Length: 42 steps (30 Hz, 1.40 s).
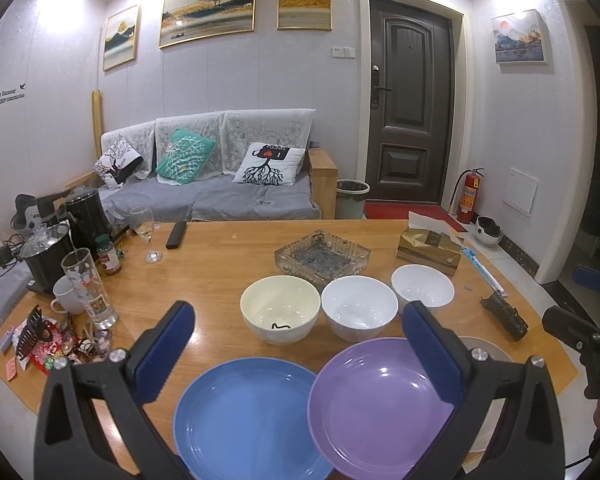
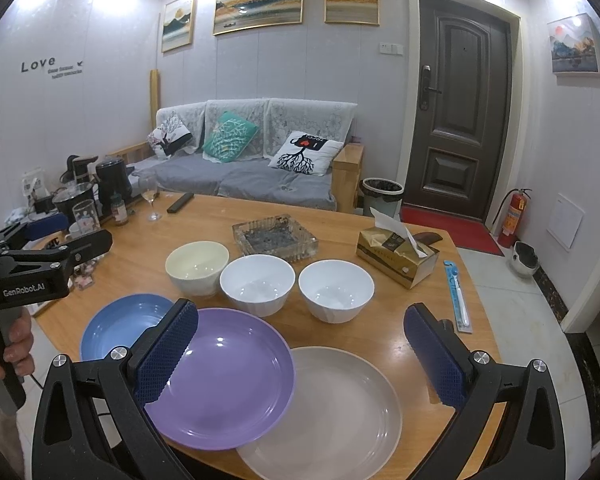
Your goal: Organize plates and bowls
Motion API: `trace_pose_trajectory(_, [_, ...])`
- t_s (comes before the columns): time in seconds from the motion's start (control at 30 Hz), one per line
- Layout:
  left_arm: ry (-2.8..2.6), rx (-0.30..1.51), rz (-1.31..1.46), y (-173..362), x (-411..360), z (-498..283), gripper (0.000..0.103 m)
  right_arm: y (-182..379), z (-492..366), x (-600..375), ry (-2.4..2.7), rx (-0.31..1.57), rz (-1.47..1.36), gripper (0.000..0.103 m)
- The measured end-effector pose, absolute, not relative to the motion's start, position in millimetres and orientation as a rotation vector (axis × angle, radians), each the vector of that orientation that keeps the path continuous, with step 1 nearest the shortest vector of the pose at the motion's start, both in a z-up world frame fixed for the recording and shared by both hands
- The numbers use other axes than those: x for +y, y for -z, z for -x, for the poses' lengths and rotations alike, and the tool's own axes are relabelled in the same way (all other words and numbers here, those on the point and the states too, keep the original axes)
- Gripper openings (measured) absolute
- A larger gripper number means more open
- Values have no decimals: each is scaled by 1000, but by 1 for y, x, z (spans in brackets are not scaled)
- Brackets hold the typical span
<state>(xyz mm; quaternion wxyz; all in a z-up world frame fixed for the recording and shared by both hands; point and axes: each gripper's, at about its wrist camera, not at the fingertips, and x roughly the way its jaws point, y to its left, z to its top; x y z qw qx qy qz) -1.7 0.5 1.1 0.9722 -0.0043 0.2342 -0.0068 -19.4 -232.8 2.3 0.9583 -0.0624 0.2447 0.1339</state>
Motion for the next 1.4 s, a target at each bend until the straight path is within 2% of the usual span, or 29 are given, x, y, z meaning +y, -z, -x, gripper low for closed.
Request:
trace_pose_trajectory(0.73, [27, 473, 11, -1, 4, -1, 103, -1, 18, -235, -277, 503, 126, 102])
trace_pose_trajectory(1.17, [51, 494, -3, 5, 5, -9, 103, 15, 19, -226, -433, 578, 109, 101])
trace_pose_trajectory(1.3, [60, 542, -6, 14, 5, -17, 103, 29, 7, -224, -421, 640, 112, 80])
trace_pose_trajectory(1.4, [161, 586, 52, 26, 9, -22, 103, 43, 1, -227, -429, 684, 87, 74])
